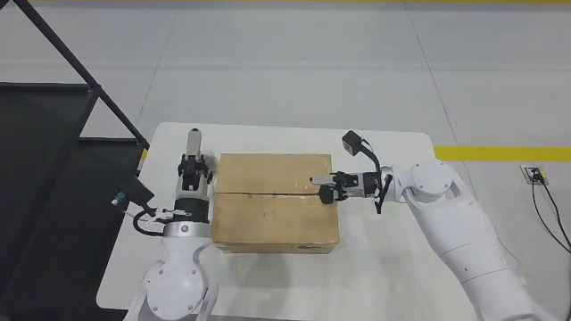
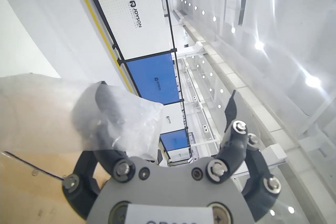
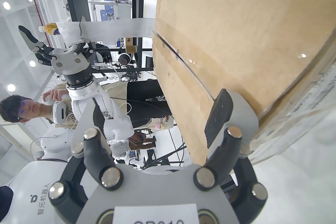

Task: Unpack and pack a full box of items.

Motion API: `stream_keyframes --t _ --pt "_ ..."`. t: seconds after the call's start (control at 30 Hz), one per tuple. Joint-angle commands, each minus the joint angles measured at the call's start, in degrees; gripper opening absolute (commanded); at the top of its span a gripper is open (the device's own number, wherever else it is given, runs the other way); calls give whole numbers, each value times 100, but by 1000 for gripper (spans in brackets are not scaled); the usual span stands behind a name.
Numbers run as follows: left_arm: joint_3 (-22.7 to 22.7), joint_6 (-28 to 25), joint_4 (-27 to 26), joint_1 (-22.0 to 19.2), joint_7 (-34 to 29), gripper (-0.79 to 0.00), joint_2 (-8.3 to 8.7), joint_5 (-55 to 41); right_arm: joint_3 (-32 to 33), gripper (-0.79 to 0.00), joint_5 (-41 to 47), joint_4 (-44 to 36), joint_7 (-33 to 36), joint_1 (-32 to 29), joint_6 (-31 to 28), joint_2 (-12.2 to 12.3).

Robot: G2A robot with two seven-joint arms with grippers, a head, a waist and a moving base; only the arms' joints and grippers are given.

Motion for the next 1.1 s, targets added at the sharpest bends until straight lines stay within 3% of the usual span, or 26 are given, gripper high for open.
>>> stream_keyframes --t 0.0,0.53,1.07 --pt "125 87 56 -83 -90 0 -15 142 24 0 -33 -45 -77 -36 95 17" --pt "968 612 601 -686 -586 0 -181 949 199 0 -17 -423 -91 -352 203 153" --pt "1454 897 1172 -1108 -733 0 -382 1422 562 0 215 -663 -159 -648 -38 304"
